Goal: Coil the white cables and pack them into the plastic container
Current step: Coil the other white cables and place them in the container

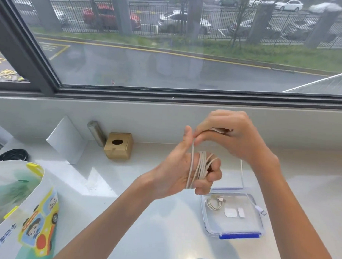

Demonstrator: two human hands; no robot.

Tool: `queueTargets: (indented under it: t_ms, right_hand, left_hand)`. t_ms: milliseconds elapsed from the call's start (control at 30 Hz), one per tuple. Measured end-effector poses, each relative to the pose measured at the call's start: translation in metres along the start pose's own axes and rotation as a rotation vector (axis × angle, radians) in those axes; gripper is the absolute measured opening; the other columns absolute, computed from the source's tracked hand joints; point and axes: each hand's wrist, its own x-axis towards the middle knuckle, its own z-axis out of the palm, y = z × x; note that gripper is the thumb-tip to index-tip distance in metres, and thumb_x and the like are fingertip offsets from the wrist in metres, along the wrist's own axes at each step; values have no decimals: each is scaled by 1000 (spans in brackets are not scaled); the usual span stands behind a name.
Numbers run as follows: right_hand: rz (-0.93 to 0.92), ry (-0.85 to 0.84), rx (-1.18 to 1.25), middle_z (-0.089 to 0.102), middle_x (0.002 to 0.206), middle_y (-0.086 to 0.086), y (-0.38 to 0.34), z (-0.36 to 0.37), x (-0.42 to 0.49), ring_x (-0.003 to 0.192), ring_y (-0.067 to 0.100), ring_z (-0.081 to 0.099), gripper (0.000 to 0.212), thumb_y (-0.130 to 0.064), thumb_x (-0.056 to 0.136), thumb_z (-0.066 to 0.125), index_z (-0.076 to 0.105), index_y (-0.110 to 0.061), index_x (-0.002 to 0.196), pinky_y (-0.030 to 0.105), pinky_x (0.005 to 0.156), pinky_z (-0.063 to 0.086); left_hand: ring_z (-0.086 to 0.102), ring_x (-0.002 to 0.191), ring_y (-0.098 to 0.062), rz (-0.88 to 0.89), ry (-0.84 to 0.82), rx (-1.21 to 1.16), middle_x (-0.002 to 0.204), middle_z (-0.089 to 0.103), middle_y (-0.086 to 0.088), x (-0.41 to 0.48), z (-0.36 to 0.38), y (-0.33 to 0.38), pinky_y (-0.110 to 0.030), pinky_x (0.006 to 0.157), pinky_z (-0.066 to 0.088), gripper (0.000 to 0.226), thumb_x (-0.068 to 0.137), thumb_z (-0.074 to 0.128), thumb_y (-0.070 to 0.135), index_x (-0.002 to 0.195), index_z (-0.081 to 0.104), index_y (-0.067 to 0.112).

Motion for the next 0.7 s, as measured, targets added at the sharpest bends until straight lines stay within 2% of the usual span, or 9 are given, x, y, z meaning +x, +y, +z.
queueTargets:
  t_ms: [33,133,200,300,400,467,600,633,700]
  right_hand:
    - [101,-2,194,68,70,-11,6,9,0,62,5,59,3,-11,83,76,77,-9,80,23,59,45]
    - [497,67,710,70,60,-10,14,53,-13,56,-3,63,16,12,82,63,67,-2,88,14,55,49]
    - [775,133,843,59,45,-8,12,88,-33,39,3,54,25,5,88,54,64,-15,77,17,40,43]
    - [755,84,608,44,46,-4,6,125,-66,41,10,36,37,-29,91,52,58,-23,55,25,43,29]
    - [742,316,467,62,61,-13,25,117,-65,58,5,54,30,-17,96,55,68,-25,71,24,56,45]
    - [737,365,451,63,62,-14,38,100,-52,60,4,55,25,-11,98,58,75,-21,83,18,59,45]
    - [851,134,686,58,47,-19,20,100,-42,42,-5,55,36,16,97,42,58,-12,80,13,46,44]
    - [866,80,687,56,44,-16,10,108,-49,37,-2,51,33,13,99,40,57,-8,80,18,42,43]
    - [818,-129,572,55,50,-8,-9,122,-77,39,7,41,27,-17,105,47,69,-16,91,24,44,36]
  left_hand:
    - [27,54,-18,8,-46,-53,77,46,-8,-1,0,5,-29,55,31,88,79,9,87,83,51,9]
    - [23,51,-17,90,-77,-200,74,43,-7,-1,-6,17,-32,53,22,88,80,8,87,82,48,8]
    - [22,51,-17,150,-11,-284,73,42,-6,-1,-14,23,-32,53,19,87,82,7,86,82,46,9]
    - [19,52,-17,157,120,-371,69,42,-5,-4,-29,25,-31,53,19,84,83,8,85,80,45,10]
    - [20,50,-16,15,156,-328,69,44,-6,-6,-28,10,-30,51,19,86,81,10,87,79,47,9]
    - [27,45,-13,-77,144,-284,69,46,-5,-3,-18,-5,-27,48,24,86,80,13,88,78,49,9]
    - [34,43,-12,4,114,-395,68,48,-5,7,-19,-5,-26,48,28,83,84,15,84,79,50,8]
    - [32,44,-12,54,125,-437,68,47,-4,7,-24,2,-27,49,27,83,84,15,84,79,49,9]
    - [29,45,-13,149,234,-438,69,43,-3,5,-40,17,-28,51,23,81,84,12,84,79,47,11]
